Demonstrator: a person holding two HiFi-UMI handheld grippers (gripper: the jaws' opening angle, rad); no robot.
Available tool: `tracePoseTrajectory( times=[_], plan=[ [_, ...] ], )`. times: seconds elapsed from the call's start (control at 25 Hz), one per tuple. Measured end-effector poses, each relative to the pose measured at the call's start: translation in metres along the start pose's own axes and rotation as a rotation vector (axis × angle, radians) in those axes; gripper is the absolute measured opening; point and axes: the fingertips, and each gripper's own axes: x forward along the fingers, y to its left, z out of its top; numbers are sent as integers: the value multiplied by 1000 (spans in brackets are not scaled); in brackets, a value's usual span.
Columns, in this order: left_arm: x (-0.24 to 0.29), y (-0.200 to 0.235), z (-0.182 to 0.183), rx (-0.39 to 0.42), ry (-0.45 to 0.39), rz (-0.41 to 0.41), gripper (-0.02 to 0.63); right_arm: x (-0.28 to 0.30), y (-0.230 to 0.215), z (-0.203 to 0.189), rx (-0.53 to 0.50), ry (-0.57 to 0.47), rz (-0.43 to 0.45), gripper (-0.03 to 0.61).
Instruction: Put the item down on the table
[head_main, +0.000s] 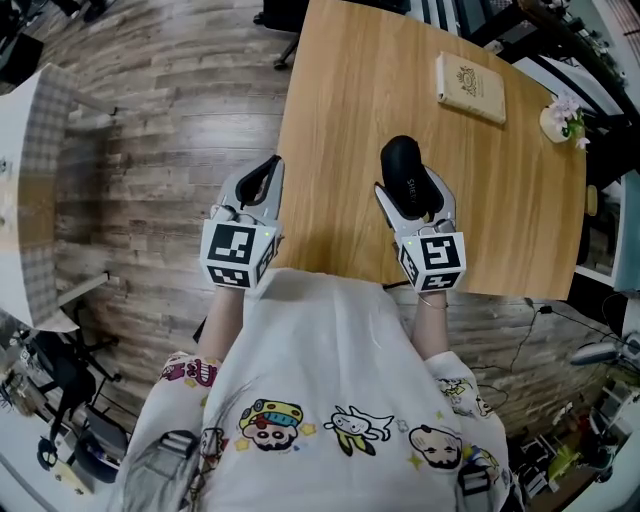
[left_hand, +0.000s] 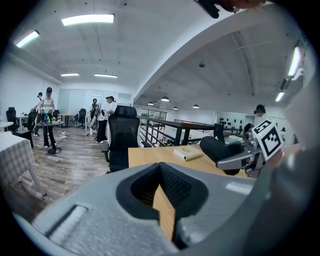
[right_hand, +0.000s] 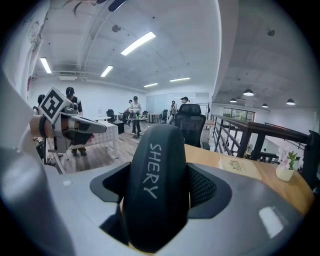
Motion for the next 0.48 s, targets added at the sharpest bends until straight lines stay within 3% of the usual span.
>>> tracePoseTrajectory(
  times=[0.48],
  plan=[
    [4,2,-14,-25,32,8,-2,47,23,-42,-174,178,131,359]
  ],
)
